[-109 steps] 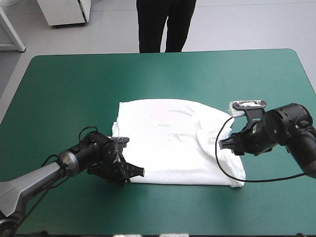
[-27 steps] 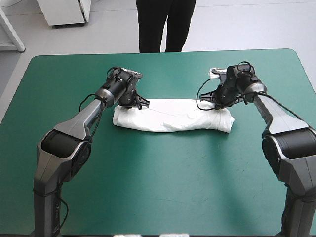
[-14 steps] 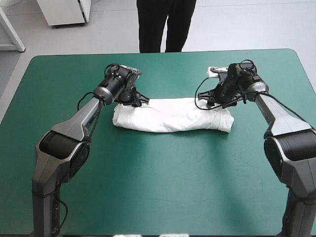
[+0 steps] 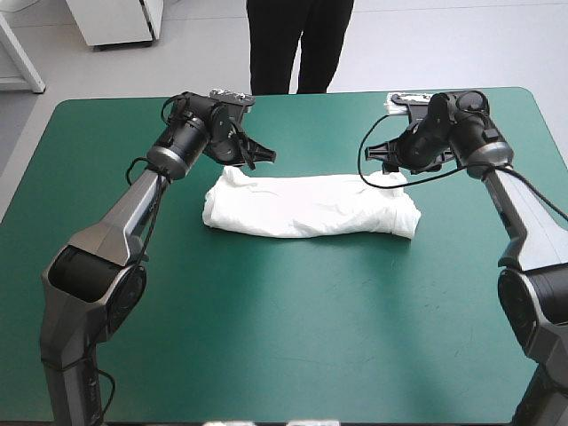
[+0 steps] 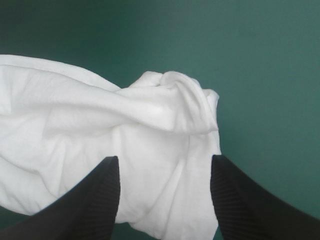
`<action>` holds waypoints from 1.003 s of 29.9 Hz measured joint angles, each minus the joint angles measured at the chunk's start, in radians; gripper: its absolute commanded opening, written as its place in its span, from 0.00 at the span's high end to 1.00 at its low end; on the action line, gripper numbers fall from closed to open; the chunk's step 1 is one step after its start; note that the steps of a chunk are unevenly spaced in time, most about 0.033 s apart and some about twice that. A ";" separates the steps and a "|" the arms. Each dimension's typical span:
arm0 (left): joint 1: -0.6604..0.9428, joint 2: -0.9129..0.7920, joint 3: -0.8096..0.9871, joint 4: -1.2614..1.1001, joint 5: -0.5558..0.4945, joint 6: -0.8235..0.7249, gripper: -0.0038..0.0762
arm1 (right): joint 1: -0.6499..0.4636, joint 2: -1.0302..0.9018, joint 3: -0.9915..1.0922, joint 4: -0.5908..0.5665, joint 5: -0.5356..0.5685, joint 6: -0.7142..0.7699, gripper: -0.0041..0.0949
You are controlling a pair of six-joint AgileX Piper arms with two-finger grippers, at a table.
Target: Fold the cloth
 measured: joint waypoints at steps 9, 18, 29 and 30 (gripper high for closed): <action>-0.133 0.009 0.000 -0.082 -0.034 0.059 0.96 | -0.024 -0.034 0.000 0.003 0.028 0.023 0.46; -0.212 0.096 0.000 -0.116 -0.087 0.065 0.96 | -0.133 -0.035 0.000 0.116 0.057 0.016 0.48; -0.212 0.209 0.000 -0.120 -0.087 0.066 0.96 | -0.195 -0.035 0.000 0.197 0.070 -0.075 0.38; -0.212 0.209 0.000 -0.121 -0.087 0.066 0.96 | -0.196 -0.035 0.001 0.218 0.070 -0.097 0.36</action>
